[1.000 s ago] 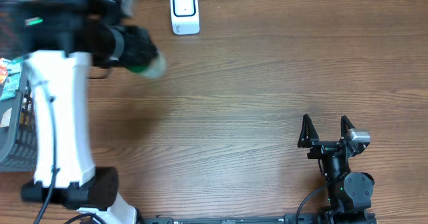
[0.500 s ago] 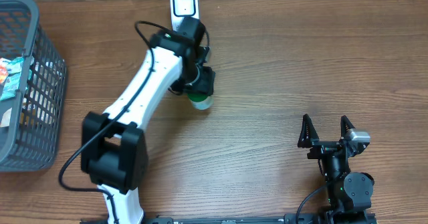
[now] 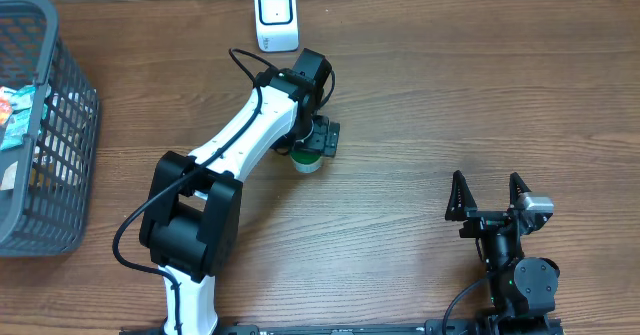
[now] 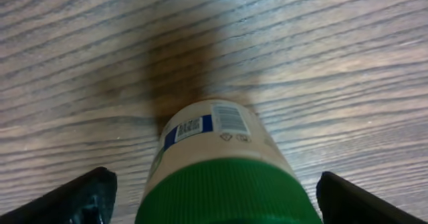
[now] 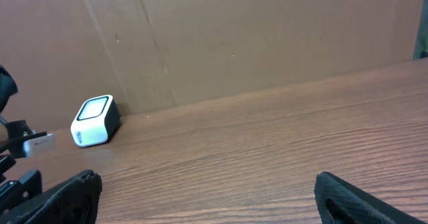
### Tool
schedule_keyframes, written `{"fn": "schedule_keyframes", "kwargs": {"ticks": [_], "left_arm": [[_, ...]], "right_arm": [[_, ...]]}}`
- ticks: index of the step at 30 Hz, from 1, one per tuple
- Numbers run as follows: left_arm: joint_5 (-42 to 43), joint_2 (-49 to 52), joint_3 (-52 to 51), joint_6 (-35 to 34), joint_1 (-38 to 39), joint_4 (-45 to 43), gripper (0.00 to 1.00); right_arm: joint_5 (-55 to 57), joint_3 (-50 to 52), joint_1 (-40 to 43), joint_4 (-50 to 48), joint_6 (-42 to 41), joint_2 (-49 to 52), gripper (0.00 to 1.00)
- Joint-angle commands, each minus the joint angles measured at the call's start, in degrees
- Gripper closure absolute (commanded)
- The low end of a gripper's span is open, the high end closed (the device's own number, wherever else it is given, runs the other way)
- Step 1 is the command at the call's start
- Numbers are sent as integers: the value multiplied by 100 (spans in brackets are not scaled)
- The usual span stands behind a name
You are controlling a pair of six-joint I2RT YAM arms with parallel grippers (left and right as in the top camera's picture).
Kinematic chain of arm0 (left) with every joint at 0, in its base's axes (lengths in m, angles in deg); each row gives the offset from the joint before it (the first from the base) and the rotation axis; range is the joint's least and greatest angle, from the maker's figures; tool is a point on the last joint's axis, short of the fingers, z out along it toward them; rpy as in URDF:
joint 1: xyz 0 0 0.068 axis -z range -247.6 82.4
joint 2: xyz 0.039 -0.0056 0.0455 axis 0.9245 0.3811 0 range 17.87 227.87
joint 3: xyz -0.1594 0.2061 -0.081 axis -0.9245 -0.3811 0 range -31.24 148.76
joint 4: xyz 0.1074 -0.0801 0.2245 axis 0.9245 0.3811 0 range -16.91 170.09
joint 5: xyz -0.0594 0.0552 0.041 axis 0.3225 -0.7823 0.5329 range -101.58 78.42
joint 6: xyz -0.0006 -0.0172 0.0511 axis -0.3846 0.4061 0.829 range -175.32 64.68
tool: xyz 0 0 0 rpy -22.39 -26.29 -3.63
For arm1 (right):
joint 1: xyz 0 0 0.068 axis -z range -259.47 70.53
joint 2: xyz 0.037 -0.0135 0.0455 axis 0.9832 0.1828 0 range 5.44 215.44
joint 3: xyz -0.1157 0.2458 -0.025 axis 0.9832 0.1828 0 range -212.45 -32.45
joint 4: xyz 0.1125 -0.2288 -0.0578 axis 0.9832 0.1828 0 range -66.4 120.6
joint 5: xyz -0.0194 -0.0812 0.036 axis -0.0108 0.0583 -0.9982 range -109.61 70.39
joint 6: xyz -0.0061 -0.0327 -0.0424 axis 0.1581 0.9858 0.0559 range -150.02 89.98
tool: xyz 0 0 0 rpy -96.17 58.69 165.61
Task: Scan the item barcode
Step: 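Carry the jar to the table center and release it, then return the left gripper into the basket toward the brown-white bag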
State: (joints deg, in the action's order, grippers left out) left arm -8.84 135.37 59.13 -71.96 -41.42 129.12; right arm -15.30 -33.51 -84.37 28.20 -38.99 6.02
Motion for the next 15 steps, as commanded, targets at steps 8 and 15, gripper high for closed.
{"fn": "schedule_keyframes", "kwargs": {"ticks": [8,15], "left_arm": [[-81,-326,3034,35,-638,2186,1],[-483,-1088,5090,-155,-2435,3274,0]], "right_arm": [[11,59,20,-22,7,-42,0],[11,59,20,-22,7,-42,0]]}}
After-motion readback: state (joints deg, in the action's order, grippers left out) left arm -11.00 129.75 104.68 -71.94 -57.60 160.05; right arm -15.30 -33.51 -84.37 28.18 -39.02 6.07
